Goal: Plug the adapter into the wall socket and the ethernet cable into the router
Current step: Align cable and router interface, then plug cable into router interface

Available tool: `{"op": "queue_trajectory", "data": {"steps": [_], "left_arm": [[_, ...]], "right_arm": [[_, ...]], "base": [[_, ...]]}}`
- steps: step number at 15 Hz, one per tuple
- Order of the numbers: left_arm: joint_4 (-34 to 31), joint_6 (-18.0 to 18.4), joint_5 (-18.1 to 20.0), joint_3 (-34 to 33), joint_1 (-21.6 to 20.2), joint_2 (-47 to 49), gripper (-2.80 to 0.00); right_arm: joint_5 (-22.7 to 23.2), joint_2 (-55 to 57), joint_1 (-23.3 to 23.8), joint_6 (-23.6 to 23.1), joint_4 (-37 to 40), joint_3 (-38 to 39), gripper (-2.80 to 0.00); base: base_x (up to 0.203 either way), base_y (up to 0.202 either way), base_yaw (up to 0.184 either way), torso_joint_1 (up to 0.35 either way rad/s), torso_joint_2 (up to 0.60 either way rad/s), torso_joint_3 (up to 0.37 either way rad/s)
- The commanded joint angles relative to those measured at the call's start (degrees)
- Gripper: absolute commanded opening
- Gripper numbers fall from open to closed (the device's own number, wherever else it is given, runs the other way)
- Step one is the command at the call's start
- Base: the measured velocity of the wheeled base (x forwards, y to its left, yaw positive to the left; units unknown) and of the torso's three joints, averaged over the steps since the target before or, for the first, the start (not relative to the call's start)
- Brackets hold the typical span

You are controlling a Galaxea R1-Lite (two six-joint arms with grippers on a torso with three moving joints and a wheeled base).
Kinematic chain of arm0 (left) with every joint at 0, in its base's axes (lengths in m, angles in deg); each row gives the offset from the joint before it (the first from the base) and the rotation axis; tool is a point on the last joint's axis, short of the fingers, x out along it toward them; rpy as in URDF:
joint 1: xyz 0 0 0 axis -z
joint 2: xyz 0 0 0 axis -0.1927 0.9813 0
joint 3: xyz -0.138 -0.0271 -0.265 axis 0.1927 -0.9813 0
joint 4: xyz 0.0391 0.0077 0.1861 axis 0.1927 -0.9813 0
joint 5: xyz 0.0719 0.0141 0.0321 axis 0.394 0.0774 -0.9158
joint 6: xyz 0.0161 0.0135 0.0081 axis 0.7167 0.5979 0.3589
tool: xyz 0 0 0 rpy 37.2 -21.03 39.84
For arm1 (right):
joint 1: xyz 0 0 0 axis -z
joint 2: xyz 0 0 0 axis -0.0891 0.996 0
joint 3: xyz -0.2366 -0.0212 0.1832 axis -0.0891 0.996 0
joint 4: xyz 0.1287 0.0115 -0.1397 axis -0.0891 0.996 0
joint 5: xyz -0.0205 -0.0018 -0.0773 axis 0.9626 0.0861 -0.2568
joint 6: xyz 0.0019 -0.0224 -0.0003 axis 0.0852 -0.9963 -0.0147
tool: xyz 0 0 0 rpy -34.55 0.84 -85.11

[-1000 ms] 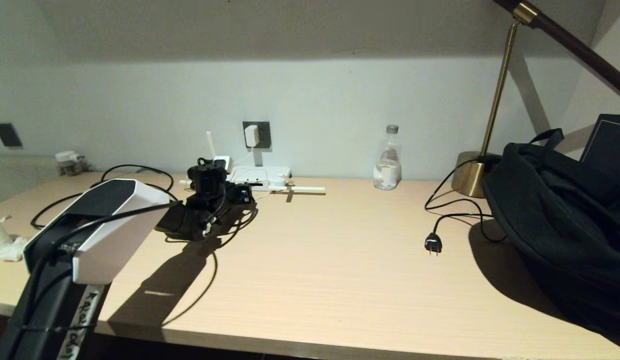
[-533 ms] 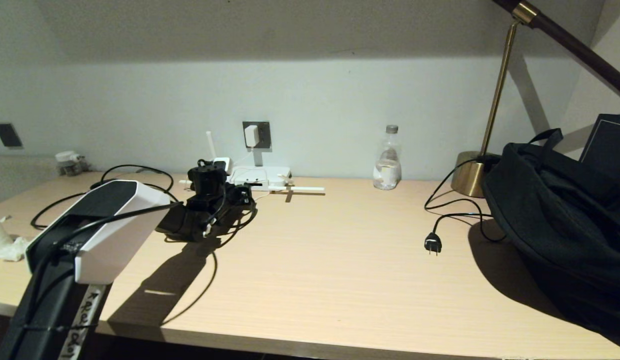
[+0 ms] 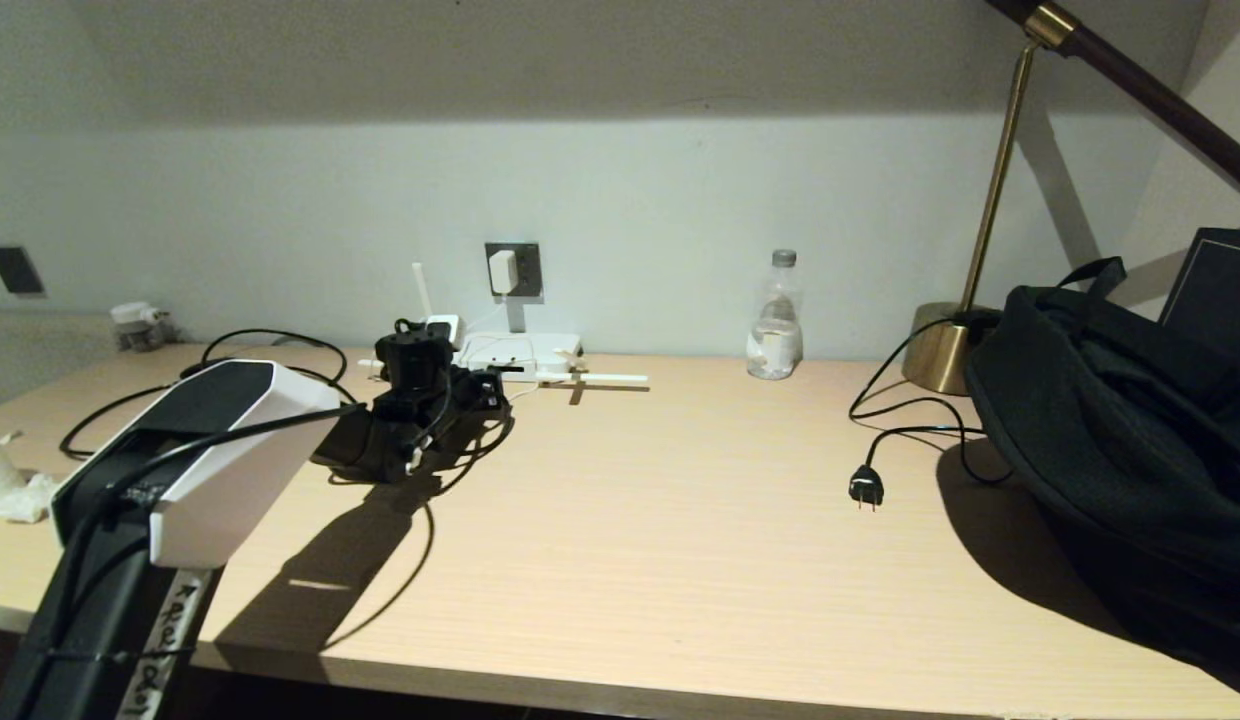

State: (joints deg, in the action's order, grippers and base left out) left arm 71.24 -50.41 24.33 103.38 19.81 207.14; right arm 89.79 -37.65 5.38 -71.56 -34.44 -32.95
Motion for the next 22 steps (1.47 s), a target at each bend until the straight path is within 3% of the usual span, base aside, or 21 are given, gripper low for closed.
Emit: {"op": "queue_trajectory", "data": {"steps": [1,22], "left_arm": [[0.34,-0.02,-0.05,0.00,0.00,-0.34,-2.80],[0.16,-0.02,0.12,-0.11,0.00,-1.13,-2.80]], "right_arm": [[0.04,0.00,0.00,0.00,-0.02,0.00,0.00],[0.04,0.00,0.00,-0.09,-0.02,0.00,0.00]], "base": [[0.000,0.000,0.000,0.000,0.00,0.000],[0.000,0.000,0.000,0.000,0.00,0.000]]}}
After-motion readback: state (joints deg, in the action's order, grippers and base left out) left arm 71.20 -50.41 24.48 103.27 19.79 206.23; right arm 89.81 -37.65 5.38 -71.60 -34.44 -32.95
